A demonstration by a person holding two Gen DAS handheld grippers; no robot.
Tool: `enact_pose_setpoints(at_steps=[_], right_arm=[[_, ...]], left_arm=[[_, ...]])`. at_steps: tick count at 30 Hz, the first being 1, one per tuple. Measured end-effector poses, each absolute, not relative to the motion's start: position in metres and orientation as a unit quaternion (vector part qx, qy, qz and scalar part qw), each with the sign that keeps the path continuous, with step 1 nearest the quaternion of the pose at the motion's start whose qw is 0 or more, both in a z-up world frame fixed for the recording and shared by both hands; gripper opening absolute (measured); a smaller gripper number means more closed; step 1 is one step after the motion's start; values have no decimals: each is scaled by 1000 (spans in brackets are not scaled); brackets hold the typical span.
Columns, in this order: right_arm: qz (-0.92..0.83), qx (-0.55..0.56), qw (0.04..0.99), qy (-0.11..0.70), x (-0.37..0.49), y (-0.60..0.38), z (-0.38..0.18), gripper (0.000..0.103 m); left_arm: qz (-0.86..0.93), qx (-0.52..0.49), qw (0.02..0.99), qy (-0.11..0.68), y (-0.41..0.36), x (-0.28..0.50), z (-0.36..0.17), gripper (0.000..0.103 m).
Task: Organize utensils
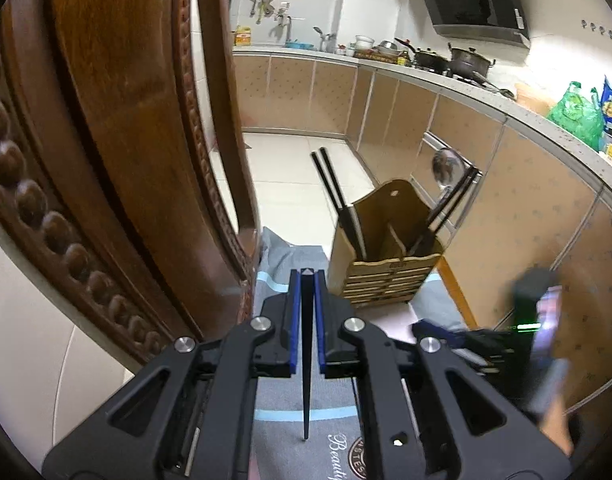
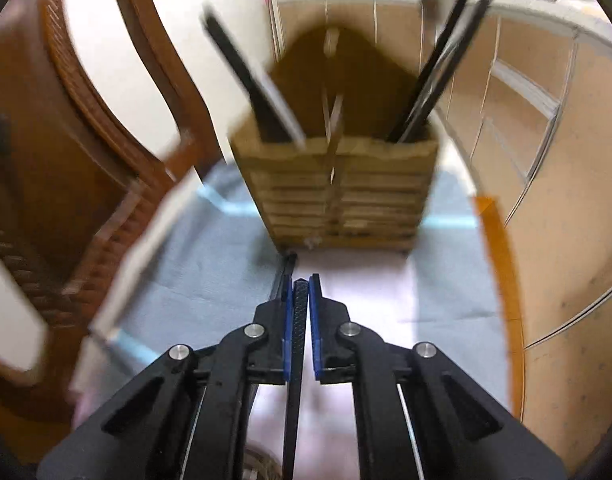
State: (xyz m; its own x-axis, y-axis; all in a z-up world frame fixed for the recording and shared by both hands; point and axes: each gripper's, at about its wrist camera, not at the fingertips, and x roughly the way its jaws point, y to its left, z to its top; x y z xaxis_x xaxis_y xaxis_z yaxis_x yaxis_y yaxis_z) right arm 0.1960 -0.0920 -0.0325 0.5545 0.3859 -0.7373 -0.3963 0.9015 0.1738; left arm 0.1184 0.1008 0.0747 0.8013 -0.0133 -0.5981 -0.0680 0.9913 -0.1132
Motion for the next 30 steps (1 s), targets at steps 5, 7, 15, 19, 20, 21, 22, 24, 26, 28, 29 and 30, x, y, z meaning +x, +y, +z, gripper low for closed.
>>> enact_pose_setpoints(at_steps=[5,7,15,19,20,21,22,24,26,28,29,30], right_arm=[[237,22,897,372,149,-136,23,8],[240,30,900,362,135,-139,35,8],[256,51,904,337,94,-168,83,8],[263,56,907,323,89,-168,100,8],[263,57,909,318,89,-168,105,8],[263,54,911,313,91,-167,110,8],[262,50,913,310,95,-165,114,8],[263,49,915,302,102,-163,123,8],[263,40,919,291,112,-159,138,8],[260,34,923,283,124,-157,150,7],[260,33,924,280,133,-156,159,8],[259,32,925,277,139,-156,164,8]], left_arm=[[-5,-57,948,312,88,111,82,6],[-11,-53,948,312,82,109,84,6],[-30,-34,953,301,69,92,99,6],[-34,-36,955,292,71,86,106,6],[-33,-38,955,291,72,85,106,6],[-33,-40,955,291,74,86,105,6],[-31,-42,955,292,76,86,105,6],[-29,-45,955,293,79,87,103,6],[-28,-48,954,293,82,87,103,6],[-27,-49,954,294,83,88,103,6],[-26,-52,954,293,85,88,103,6],[-26,-54,954,294,86,88,103,6]])
